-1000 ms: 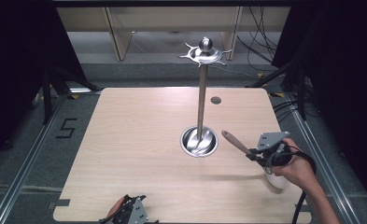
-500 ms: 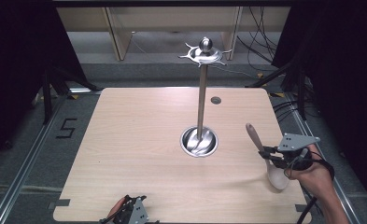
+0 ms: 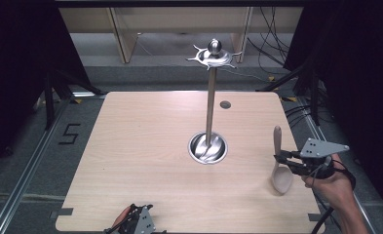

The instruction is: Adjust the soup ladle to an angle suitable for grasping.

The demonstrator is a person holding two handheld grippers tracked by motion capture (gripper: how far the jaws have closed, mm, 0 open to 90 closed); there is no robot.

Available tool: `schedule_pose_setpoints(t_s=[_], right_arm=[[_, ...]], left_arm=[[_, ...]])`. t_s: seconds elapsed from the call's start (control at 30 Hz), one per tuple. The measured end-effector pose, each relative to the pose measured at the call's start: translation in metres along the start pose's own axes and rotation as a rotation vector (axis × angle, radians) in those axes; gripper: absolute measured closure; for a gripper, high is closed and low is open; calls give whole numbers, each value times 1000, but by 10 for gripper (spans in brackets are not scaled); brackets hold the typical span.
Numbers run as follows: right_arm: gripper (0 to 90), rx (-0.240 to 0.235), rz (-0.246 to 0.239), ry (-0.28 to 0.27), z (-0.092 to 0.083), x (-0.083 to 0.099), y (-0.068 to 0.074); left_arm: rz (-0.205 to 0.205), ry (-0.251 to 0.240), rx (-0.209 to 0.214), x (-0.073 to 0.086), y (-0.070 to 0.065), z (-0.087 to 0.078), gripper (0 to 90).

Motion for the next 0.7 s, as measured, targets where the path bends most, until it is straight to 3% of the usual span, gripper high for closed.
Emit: schedule_pose_setpoints(t_s=[0.03,0.23,0.27,0.37,0.43,0.7], right_arm=[[777,5,4,-29,1,-3,0],[778,16,8,-46,0,-9,-3],[778,6,-8,-77,1,-14,-5],[778,22,18,-99,2,-19,-5],[778,25,5,-124,4,-25,-7],[778,13,-1,-141,15,-53,-7]], left_arm=[[2,-1,-5,0,0,0,162],[-1,-3,-2,0,-1,0,162],[1,-2,-4,0,0,0,162],[1,-2,-5,0,0,0,162],[-2,-5,-4,-1,0,0,162],[0,-5,-4,-1,0,0,162]])
Point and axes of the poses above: each handheld gripper's, and its own axes: z roughly forward along the jaws, x roughly out of its underside, y roughly to its left, the point moved 5 cm from there along z, roughly forward along the jaws, and after that the axes turned 12 degrees about -y, right-handed, at the moved point
